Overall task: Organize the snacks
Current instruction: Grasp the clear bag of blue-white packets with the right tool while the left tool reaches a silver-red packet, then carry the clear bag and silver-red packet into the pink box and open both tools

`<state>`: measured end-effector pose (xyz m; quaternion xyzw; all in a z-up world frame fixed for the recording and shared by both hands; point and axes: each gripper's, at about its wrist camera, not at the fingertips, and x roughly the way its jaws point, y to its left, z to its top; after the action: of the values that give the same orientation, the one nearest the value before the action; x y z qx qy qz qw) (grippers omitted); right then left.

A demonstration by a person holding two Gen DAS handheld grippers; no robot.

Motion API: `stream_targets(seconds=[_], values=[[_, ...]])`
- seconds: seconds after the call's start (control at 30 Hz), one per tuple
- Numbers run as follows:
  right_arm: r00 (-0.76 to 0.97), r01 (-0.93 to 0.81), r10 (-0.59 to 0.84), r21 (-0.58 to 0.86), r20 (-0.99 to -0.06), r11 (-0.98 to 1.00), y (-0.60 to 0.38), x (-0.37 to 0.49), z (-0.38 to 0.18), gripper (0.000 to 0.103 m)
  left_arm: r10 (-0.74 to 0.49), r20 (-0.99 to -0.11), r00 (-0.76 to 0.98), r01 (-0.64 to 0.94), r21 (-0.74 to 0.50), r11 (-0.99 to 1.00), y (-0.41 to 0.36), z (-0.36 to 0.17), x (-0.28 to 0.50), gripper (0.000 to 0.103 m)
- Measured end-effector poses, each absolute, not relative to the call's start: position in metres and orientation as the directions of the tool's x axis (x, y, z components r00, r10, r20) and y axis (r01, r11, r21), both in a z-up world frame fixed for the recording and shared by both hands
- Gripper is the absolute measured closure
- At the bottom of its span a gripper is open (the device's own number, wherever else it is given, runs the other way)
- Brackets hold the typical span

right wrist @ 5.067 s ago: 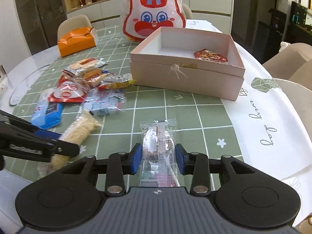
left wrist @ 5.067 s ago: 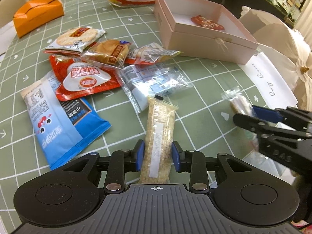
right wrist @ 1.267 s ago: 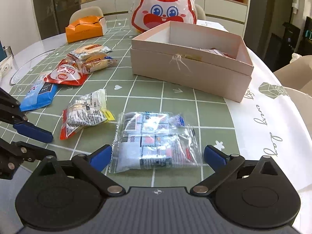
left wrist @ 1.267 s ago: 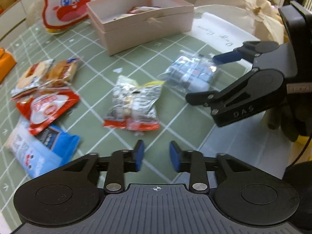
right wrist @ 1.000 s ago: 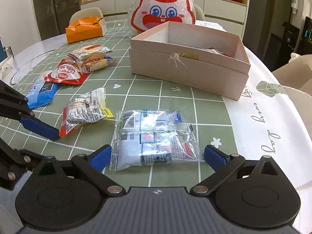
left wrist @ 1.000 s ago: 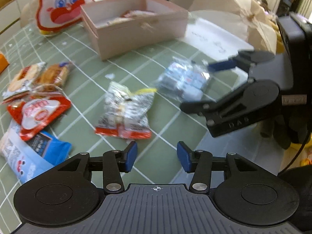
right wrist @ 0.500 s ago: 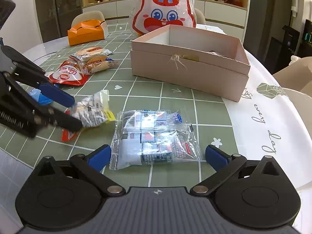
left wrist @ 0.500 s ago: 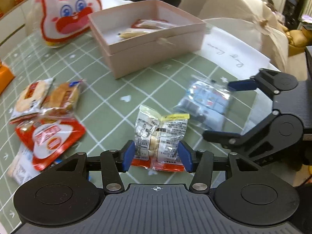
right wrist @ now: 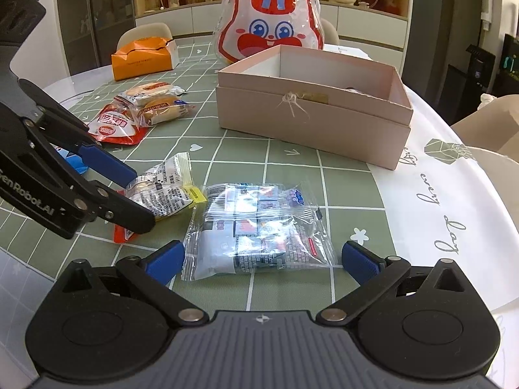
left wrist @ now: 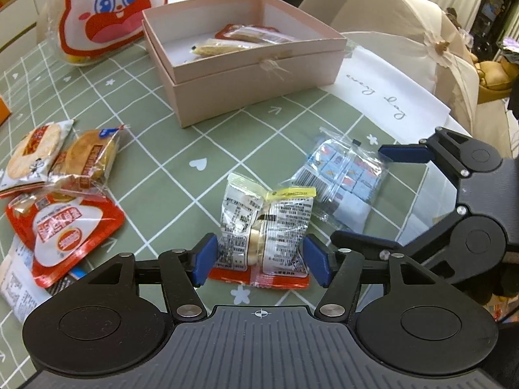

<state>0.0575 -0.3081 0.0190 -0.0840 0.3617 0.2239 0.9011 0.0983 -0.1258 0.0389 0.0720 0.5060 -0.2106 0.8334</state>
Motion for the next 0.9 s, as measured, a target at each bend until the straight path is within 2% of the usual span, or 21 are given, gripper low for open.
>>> stream_targets(seconds=[0.07, 0.33, 0.43, 0.63, 0.77, 0.8, 0.9], values=[[0.638, -0.464, 0.343, 0.011, -0.689, 0.886, -0.308, 0.058, 0.019, 0.0, -0.277, -0.87, 0.407, 0.406, -0.1, 0.909, -0.125, 0.036, 0.102, 0.034], [0.61, -0.473, 0.338, 0.013, -0.716, 0.881, -0.307, 0.056, 0.023, 0.0, -0.276, -0.852, 0.446, 0.317, -0.138, 0.938, -0.116, 0.041, 0.096, 0.041], [0.605, -0.456, 0.322, 0.015, -0.728, 0.89, -0.304, 0.054, 0.024, 0.0, -0.241, -0.853, 0.463, 0.254, -0.132, 0.958, -0.107, 0.042, 0.087, 0.041], [0.64, -0.379, 0.224, -0.048, -0.735, 0.924, -0.3, 0.047, 0.027, 0.001, -0.239, -0.851, 0.467, 0.176, -0.175, 0.969, -0.09, 0.042, 0.075, 0.042], [0.695, -0.204, 0.048, -0.133, -0.717, 0.97, -0.317, 0.052, 0.029, 0.003, -0.252, -0.852, 0.459, 0.157, -0.201, 0.967, -0.084, 0.041, 0.07, 0.042], [0.688, -0.164, 0.034, -0.11, -0.725, 0.98, -0.321, 0.054, 0.031, 0.01, -0.253, -0.851, 0.461, 0.156, -0.203, 0.967, -0.084, 0.041, 0.068, 0.042], [0.66, -0.095, 0.144, 0.108, -0.737, 0.99, -0.332, 0.059, 0.044, 0.011, -0.245, -0.85, 0.466, 0.151, -0.197, 0.969, -0.084, 0.042, 0.065, 0.042]])
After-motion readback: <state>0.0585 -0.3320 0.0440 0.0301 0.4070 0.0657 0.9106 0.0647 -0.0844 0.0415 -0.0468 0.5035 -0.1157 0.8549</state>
